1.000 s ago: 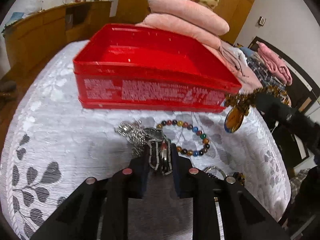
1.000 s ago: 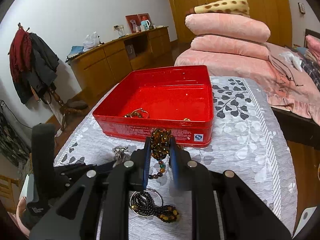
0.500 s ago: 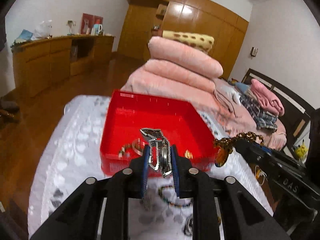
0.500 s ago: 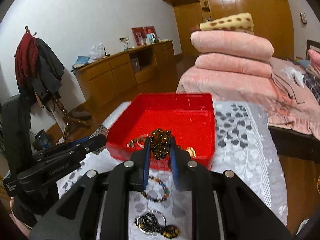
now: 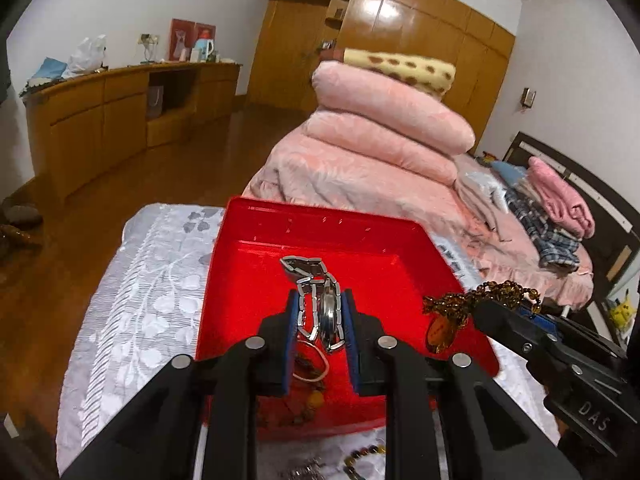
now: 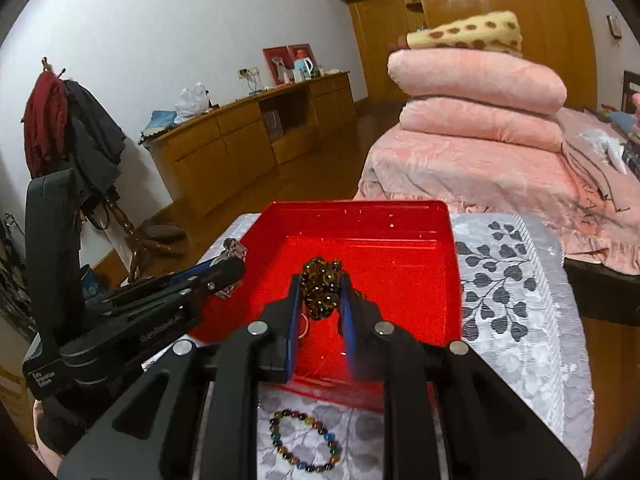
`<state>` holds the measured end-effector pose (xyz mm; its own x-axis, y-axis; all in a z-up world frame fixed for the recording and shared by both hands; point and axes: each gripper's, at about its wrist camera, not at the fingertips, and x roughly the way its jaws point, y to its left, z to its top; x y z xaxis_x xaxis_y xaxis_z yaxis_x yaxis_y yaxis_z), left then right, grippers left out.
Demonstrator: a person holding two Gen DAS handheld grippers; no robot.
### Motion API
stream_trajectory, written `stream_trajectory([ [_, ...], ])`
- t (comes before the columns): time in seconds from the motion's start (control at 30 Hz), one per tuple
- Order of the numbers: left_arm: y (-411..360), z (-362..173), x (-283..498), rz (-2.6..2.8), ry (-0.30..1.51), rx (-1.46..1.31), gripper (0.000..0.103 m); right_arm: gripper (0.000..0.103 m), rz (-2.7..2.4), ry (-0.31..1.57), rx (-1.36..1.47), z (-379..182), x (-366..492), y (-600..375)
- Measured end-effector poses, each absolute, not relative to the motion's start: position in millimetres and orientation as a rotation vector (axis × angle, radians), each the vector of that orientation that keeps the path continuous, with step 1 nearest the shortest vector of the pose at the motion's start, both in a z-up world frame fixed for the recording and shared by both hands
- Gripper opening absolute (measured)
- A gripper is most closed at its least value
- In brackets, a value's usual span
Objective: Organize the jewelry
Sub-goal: 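Lower the silver charm into the red tin with the left tool while the right tool releases the amber strand, then withdraw both tools from the red tin toward the remaining jewelry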
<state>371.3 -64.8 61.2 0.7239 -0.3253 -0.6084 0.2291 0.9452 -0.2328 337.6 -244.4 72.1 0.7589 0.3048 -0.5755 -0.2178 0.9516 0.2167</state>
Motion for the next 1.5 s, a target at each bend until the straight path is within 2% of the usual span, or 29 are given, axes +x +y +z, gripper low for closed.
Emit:
stream_trajectory([
  [0.07, -67, 52, 379, -0.305, 0.732, -0.138, 0.021, 0.018, 0.271, 0.668, 0.149, 64, 347, -246],
  [0.1, -67, 48, 383, -0.296, 0.747, -0.131, 0.024, 0.021, 0.266, 0.676, 0.151, 61, 350, -247],
  [0.13, -67, 46, 383, -0.288, 0.751, -0.125, 0.027, 0.023, 0.252, 0.688, 0.147, 57, 353, -248],
  [0.2, -65, 46, 381, -0.275, 0.742, -0.122, 0.047, 0.028, 0.236, 0.690, 0.145, 54, 354, -249],
  [0.33, -60, 57, 369, -0.271, 0.709, -0.119, 0.054, 0.028, 0.229, 0.667, 0.150, 59, 345, -252],
  [0.4, -57, 62, 359, -0.267, 0.693, -0.111, 0.064, 0.038, 0.226, 0.652, 0.140, 62, 339, -251],
  [0.5, -53, 66, 339, -0.250, 0.673, -0.078, 0.071, 0.041, 0.225, 0.636, 0.120, 65, 324, -249],
  [1.0, -40, 33, 256, -0.221, 0.708, -0.002, 0.088, 0.050, 0.219, 0.707, 0.099, 22, 230, -256],
  [1.5, -38, 2, 218, -0.188, 0.768, 0.024, 0.089, 0.047, 0.281, 0.784, 0.098, -8, 185, -259],
])
